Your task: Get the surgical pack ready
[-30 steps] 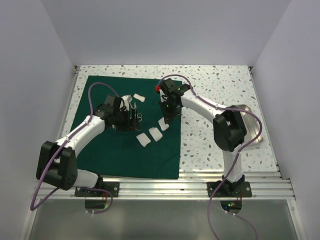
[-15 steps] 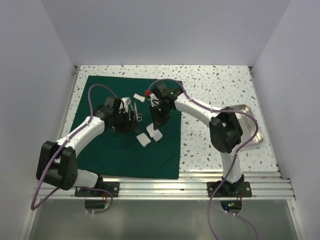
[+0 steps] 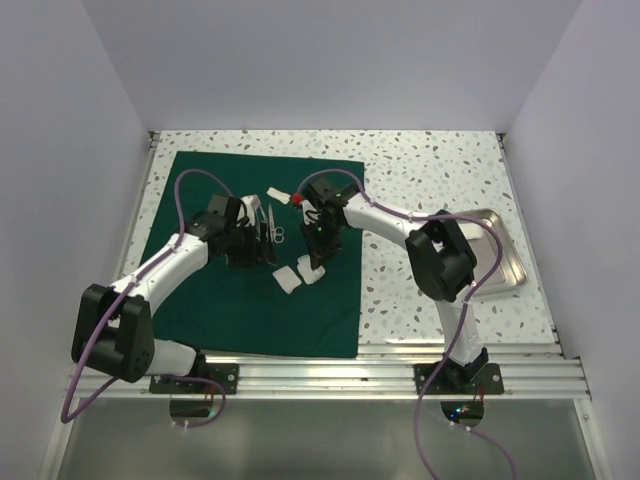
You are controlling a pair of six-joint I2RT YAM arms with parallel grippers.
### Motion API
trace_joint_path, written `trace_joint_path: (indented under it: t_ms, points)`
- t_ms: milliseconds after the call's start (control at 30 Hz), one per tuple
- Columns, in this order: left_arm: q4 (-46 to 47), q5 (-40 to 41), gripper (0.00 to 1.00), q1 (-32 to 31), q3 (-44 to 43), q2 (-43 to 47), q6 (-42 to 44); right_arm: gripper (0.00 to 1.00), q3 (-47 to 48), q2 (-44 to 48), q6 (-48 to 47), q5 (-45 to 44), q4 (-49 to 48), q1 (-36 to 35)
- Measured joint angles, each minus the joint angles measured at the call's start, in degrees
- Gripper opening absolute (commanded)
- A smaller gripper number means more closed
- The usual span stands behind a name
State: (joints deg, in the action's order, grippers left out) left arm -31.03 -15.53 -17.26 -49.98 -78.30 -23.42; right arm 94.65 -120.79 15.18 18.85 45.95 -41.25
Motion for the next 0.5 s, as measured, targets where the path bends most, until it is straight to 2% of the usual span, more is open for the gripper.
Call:
trace_joint_path:
  t_ms: [367,467,500]
  points:
    - [-0.04,-0.02,0.72,0.0,0.02,0.0,0.0,0.0,-0.83,-0.02,-0.24,-3.65,-0.55,0.02]
    - [-0.04,-0.02,0.72,0.0,0.02,0.02,0.0,0.07,-0.7,-0.5,-0.7,-4.37,-0.35,0.02]
    - [-0.04,-0.04,0.72,0.0,0.02,0.0,0.0,0.16,-0.59,-0.83,-0.9,-4.42,-0.28,0.02]
